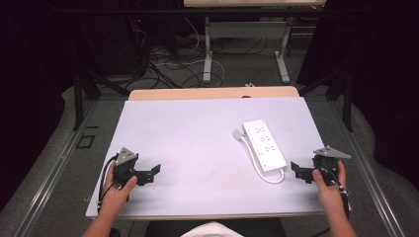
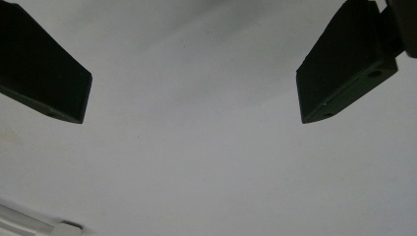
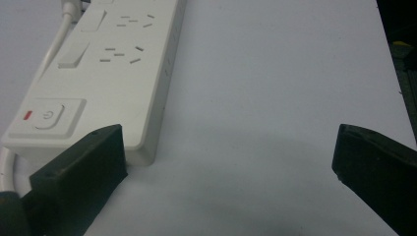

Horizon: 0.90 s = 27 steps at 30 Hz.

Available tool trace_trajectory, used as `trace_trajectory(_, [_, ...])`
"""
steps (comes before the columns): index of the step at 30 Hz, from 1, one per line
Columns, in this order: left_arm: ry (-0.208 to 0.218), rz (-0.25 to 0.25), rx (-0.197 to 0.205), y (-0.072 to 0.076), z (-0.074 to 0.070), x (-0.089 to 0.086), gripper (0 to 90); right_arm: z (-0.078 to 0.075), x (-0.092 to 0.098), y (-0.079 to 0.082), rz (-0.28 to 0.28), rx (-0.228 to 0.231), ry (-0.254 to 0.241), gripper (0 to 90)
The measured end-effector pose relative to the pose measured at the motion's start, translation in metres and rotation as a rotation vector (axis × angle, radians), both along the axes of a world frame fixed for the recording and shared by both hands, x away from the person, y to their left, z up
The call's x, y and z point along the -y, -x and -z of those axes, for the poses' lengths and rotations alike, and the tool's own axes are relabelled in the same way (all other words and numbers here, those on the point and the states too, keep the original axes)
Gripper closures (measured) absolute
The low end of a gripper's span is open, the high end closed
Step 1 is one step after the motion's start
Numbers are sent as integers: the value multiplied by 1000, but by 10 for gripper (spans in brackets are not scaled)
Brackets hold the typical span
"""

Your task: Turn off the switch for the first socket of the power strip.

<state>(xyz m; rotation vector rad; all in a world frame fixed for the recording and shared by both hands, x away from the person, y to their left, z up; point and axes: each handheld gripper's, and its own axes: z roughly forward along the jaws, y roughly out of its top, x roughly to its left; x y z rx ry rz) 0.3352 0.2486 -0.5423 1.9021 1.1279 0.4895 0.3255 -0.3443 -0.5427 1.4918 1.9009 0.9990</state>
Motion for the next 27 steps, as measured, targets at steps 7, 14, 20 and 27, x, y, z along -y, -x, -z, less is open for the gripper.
trace_trajectory(7, [10,-4,-5,0,0,0,2,7,3,1,0,-17,13,0])
trace_trajectory(14, [7,-3,-5,0,0,0,2,8,3,1,-3,-18,7,0])
trace_trajectory(20, [13,-6,-6,-1,0,0,2,8,3,1,0,-21,5,0])
trace_trajectory(27, [13,-6,-6,-1,0,0,2,8,3,2,9,-18,2,0])
